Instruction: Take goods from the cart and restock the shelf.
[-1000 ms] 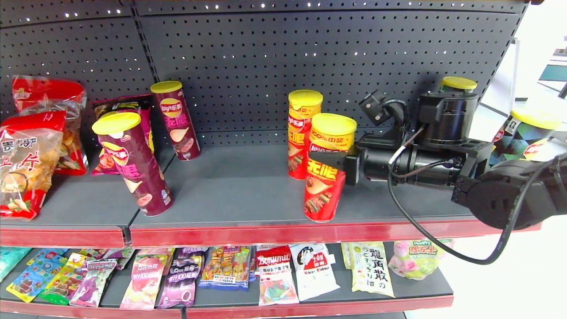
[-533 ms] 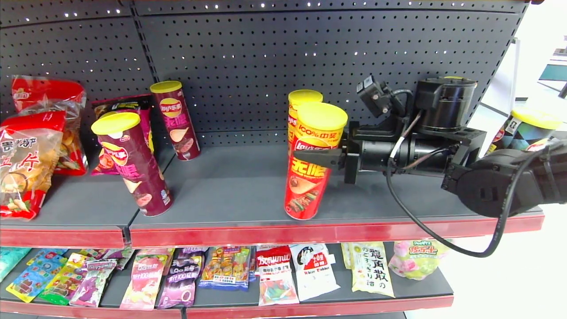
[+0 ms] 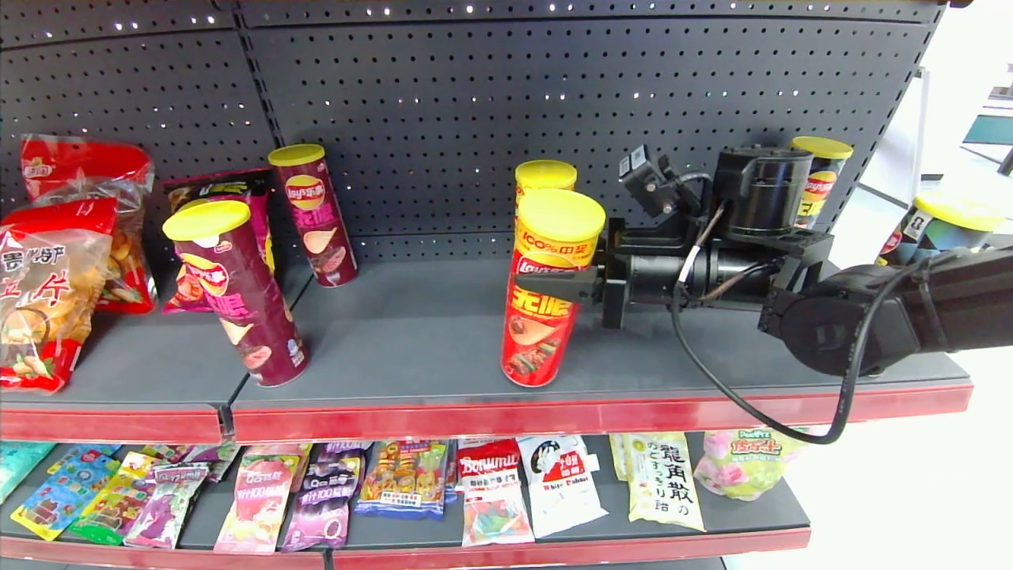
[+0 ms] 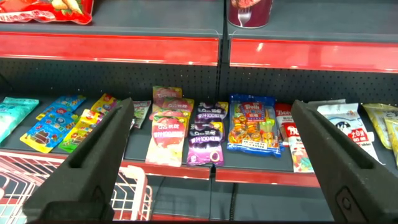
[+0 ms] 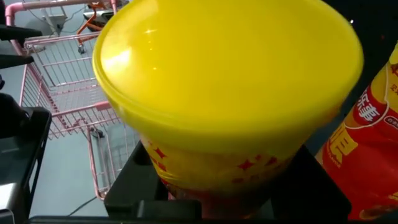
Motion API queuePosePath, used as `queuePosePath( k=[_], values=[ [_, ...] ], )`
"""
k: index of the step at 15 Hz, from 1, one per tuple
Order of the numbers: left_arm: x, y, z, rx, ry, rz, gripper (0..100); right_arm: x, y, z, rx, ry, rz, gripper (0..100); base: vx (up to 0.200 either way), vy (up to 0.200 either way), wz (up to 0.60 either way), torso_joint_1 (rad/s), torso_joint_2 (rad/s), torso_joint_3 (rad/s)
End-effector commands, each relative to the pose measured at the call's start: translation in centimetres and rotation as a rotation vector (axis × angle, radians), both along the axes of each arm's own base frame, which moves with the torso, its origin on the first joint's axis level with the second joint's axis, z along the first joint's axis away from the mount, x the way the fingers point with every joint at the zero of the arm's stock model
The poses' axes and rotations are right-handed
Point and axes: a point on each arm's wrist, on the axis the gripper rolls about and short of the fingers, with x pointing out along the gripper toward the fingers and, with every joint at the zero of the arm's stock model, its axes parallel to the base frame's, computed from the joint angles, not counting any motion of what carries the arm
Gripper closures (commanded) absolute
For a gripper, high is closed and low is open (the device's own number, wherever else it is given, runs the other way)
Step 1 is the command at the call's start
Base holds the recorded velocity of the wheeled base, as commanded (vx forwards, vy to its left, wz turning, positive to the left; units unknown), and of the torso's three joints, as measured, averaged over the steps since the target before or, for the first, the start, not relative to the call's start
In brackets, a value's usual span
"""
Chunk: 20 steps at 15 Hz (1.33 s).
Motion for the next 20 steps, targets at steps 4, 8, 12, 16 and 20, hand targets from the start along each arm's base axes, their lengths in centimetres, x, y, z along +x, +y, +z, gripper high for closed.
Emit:
queuePosePath(
  k=[4, 8, 12, 16, 20],
  values=[
    [0.0, 0.0, 0.0, 0.000, 0.001, 0.001, 0, -0.3, 0.3, -0.5, -0.014, -0.010, 0.012, 100, 0.000, 0.000, 0.00, 0.000, 0.00, 0.000],
    [0.0, 0.0, 0.0, 0.000, 0.001, 0.001, 0, -0.1, 0.6, -1.0, -0.027, -0.018, 0.020, 100, 0.000, 0.000, 0.00, 0.000, 0.00, 0.000],
    [0.0, 0.0, 0.0, 0.000, 0.001, 0.001, 0, 0.3, 0.7, -1.4, -0.031, -0.010, 0.019, 100, 0.000, 0.000, 0.00, 0.000, 0.00, 0.000],
    [0.0, 0.0, 0.0, 0.000, 0.001, 0.001, 0, 0.3, 0.7, -1.5, -0.030, -0.003, 0.038, 100, 0.000, 0.000, 0.00, 0.000, 0.00, 0.000],
    [0.0, 0.0, 0.0, 0.000, 0.001, 0.001, 0, 0.3, 0.8, -1.6, -0.032, 0.001, 0.031, 100, 0.000, 0.000, 0.00, 0.000, 0.00, 0.000]
  ],
)
